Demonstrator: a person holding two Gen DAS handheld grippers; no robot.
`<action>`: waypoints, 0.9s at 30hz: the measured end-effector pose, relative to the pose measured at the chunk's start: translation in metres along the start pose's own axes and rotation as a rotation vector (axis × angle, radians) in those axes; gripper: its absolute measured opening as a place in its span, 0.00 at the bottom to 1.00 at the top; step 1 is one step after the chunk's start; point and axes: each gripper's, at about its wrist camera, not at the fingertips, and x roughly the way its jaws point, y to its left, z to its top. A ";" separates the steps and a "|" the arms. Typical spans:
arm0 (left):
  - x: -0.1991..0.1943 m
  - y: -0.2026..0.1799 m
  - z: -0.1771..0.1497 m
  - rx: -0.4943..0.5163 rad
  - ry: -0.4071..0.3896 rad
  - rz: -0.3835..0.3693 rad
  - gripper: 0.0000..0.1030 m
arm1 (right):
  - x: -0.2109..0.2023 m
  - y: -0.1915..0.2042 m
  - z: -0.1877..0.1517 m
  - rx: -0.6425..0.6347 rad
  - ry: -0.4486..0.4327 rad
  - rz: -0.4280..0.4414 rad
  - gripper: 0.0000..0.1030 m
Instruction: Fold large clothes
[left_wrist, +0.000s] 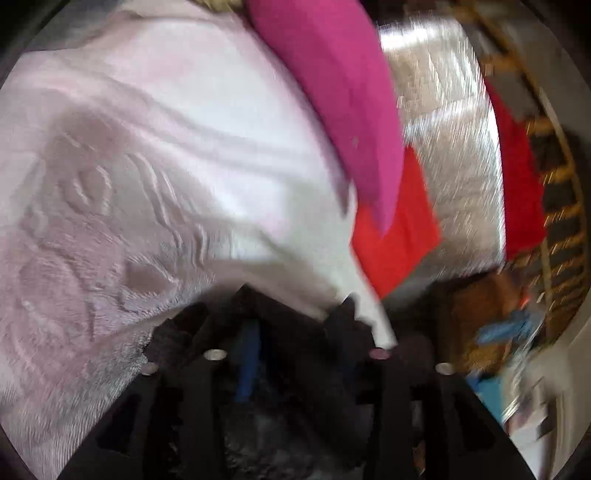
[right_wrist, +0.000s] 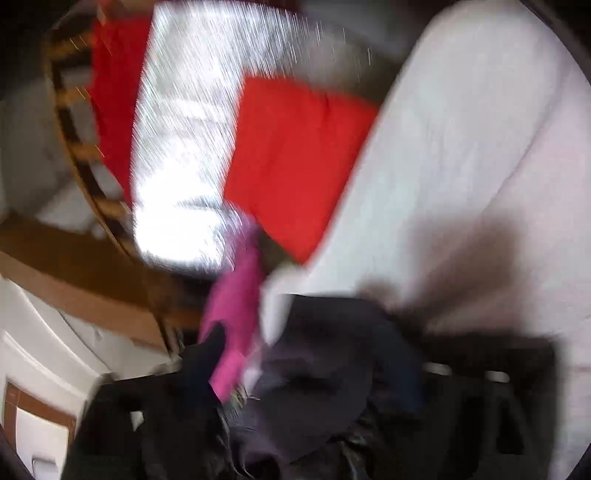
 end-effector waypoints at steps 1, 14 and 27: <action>-0.016 -0.003 -0.001 -0.001 -0.069 0.003 0.69 | -0.020 0.004 0.003 -0.024 -0.034 -0.026 0.89; -0.139 -0.025 -0.159 0.147 0.002 0.099 0.82 | -0.176 0.019 -0.120 -0.196 0.060 -0.118 0.89; -0.117 0.044 -0.168 -0.161 -0.058 0.175 0.82 | -0.128 -0.041 -0.166 -0.053 0.102 -0.280 0.85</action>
